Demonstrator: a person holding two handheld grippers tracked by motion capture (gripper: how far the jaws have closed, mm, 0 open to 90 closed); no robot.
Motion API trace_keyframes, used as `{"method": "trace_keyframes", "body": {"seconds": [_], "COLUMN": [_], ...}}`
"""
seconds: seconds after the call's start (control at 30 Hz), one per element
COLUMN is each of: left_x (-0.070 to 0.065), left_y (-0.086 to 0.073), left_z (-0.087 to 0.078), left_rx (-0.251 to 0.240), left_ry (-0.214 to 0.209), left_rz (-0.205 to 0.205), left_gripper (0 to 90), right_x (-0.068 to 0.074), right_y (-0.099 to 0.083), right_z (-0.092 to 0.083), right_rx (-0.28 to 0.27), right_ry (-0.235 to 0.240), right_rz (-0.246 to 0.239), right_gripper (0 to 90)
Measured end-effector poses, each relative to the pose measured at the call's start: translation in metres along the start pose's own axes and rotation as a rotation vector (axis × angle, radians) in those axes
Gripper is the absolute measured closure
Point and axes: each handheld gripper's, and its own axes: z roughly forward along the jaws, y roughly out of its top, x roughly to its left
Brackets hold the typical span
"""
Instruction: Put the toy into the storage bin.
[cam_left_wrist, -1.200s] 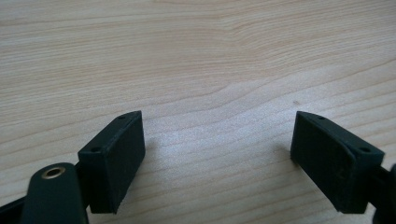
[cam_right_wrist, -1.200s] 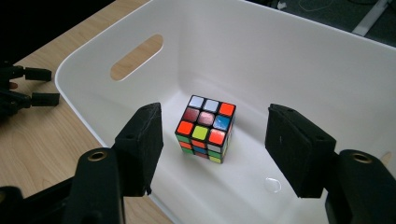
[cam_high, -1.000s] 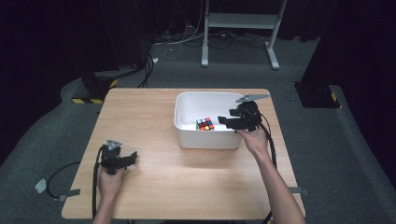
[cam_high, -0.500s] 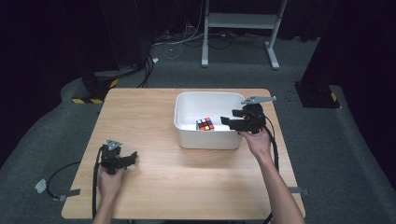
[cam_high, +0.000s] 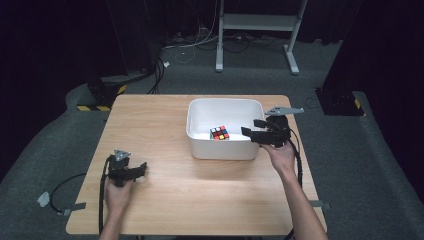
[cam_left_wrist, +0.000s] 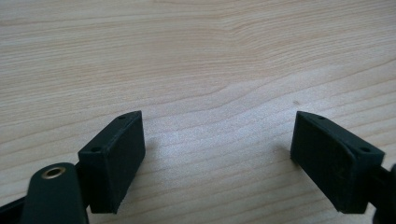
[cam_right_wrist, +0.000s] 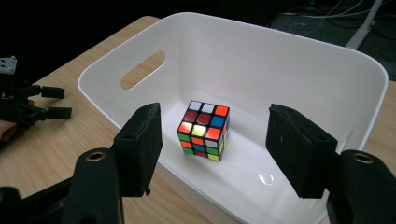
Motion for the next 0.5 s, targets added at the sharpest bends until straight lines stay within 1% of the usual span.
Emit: {"method": "trace_keyframes", "body": {"seconds": [0.27,0.4,0.5], "left_x": [0.000,0.000,0.000], "left_y": [0.000,0.000,0.000], "left_z": [0.000,0.000,0.000], "left_rx": [0.000,0.000,0.000], "left_ry": [0.000,0.001,0.001], "left_rz": [0.000,0.001,0.001], "left_gripper": [18.0,17.9,17.9], "right_x": [0.000,-0.001,-0.003], "right_y": [-0.004,-0.008,-0.010], "right_z": [-0.009,-0.014,-0.016], "right_rx": [-0.023,-0.043,-0.046], "right_ry": [-0.002,-0.006,-0.007], "right_rz": [-0.002,0.009,0.015], "right_gripper": [36.2,36.2,36.1]}}
